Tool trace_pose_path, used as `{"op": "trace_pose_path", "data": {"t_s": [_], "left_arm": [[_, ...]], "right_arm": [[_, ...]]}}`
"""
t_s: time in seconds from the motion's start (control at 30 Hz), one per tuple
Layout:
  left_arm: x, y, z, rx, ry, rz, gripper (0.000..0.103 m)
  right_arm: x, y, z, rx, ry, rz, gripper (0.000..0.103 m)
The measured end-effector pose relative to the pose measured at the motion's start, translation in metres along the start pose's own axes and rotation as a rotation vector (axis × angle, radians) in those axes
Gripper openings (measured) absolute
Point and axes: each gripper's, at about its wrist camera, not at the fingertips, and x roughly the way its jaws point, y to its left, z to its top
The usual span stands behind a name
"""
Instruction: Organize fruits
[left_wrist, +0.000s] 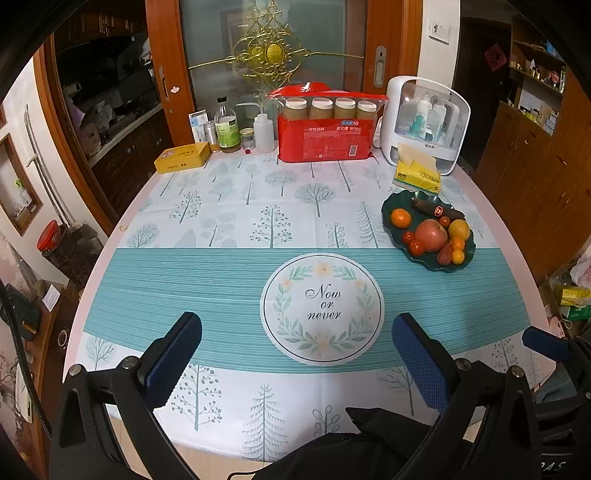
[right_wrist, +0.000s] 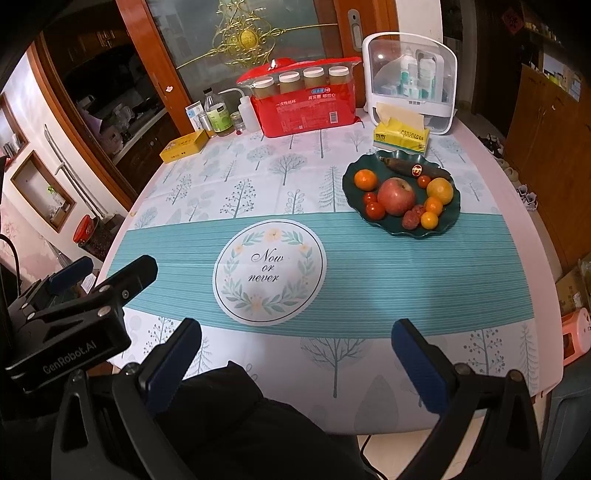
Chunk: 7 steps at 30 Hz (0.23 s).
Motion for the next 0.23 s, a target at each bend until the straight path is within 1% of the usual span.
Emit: {"op": "trace_pose_path", "data": {"t_s": [0.23], "left_arm": [[0.0014, 0.0004, -0.0048, 0.0, 0.002, -0.002, 0.102]], "right_arm": [[-0.0004, -0.0001, -0.0001, 0.0, 0.001, -0.002, 0.103]]}}
